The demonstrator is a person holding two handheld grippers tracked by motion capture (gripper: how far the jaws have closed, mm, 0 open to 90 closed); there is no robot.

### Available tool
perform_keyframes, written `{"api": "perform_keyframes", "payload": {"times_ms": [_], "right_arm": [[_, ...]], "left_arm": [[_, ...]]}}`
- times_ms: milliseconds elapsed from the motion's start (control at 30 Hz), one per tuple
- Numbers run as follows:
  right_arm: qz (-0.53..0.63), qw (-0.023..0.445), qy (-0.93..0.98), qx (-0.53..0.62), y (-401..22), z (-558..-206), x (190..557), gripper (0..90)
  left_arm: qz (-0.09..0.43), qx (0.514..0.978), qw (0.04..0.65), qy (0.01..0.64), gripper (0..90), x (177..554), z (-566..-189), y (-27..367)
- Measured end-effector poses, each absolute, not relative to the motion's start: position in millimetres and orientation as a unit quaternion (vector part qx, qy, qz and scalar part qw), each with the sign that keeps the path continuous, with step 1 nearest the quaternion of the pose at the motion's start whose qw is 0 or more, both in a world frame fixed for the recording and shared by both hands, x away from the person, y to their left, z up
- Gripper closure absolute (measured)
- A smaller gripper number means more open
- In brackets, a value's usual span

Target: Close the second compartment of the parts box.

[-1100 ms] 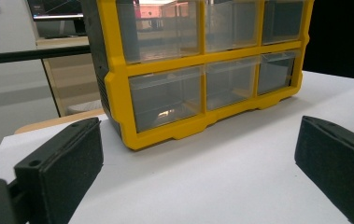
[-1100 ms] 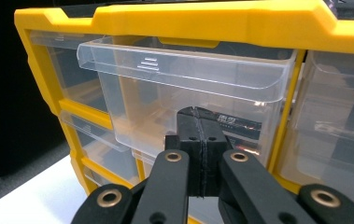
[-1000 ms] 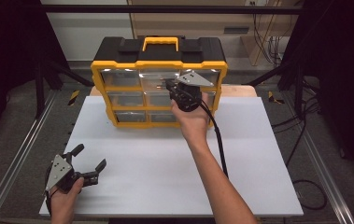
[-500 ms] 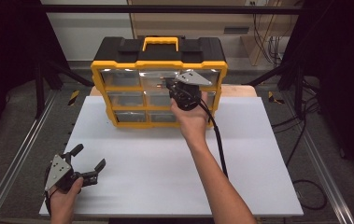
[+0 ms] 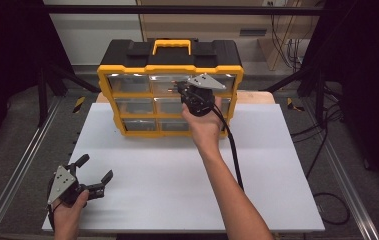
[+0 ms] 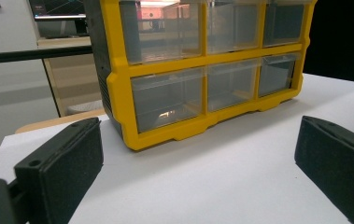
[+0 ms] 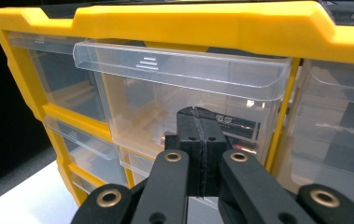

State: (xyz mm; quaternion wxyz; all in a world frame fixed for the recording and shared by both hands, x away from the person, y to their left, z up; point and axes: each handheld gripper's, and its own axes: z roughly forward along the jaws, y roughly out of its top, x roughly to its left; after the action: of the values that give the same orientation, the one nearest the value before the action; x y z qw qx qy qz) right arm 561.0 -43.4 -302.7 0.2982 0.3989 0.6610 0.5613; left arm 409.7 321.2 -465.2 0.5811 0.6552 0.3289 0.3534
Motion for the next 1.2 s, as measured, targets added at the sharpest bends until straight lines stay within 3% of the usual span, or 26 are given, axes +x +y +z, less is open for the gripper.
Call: {"api": "perform_keyframes", "payload": {"times_ms": [1200], "right_arm": [[0.58,0.272,0.641,0.423,-43.4,-300.3,571.1,90.0]], "left_arm": [[0.354,0.653,0.583,0.329,0.9,409.5,-465.0,321.7]]}}
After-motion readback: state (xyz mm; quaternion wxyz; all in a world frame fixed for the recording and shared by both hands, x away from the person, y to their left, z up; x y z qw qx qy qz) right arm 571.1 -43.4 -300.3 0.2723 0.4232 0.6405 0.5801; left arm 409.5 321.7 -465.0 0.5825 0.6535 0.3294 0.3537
